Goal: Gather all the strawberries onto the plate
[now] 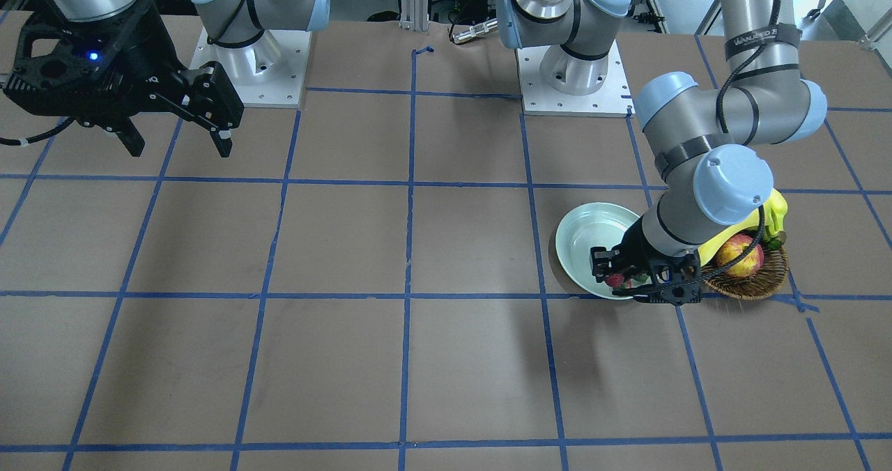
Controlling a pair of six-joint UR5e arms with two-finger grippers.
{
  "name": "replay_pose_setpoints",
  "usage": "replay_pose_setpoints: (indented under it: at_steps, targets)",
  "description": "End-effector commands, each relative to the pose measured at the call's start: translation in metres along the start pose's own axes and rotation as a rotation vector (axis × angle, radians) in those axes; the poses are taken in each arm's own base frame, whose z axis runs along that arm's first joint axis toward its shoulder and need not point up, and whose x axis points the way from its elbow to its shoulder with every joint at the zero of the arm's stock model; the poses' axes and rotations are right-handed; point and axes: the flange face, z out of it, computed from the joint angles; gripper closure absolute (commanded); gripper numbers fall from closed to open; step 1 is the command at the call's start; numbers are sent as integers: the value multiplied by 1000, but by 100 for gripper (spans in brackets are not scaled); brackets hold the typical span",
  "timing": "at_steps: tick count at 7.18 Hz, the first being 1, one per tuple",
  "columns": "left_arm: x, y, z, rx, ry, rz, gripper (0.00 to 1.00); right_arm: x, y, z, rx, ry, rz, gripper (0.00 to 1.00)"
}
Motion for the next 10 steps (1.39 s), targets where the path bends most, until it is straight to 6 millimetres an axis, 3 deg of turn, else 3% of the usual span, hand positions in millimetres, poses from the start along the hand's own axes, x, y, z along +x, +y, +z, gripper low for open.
replay_pose_setpoints:
  at_steps: [1,2,4,6,7,8,9,10]
  targets:
    - [-6,25,38,-15,-7,15,88,0,0,0,-1,0,0,0]
    - [-6,25,38,-13,-10,21,84,0,1,0,-1,0,0,0]
    - [-13,17,27,7,-58,13,4,0,3,0,-3,2,-2,0]
    - [-10,15,22,3,-56,4,0,1,3,1,-4,3,0,0]
    - [6,9,-8,6,-55,-8,0,1,3,1,-4,3,2,0]
    - [24,4,-58,-37,-49,14,0,1,3,1,-4,3,0,0]
    - [52,5,-111,-19,-63,-33,0,1,3,1,-4,3,0,0]
    - [89,19,-152,45,-77,-37,0,1,3,1,-4,3,0,0]
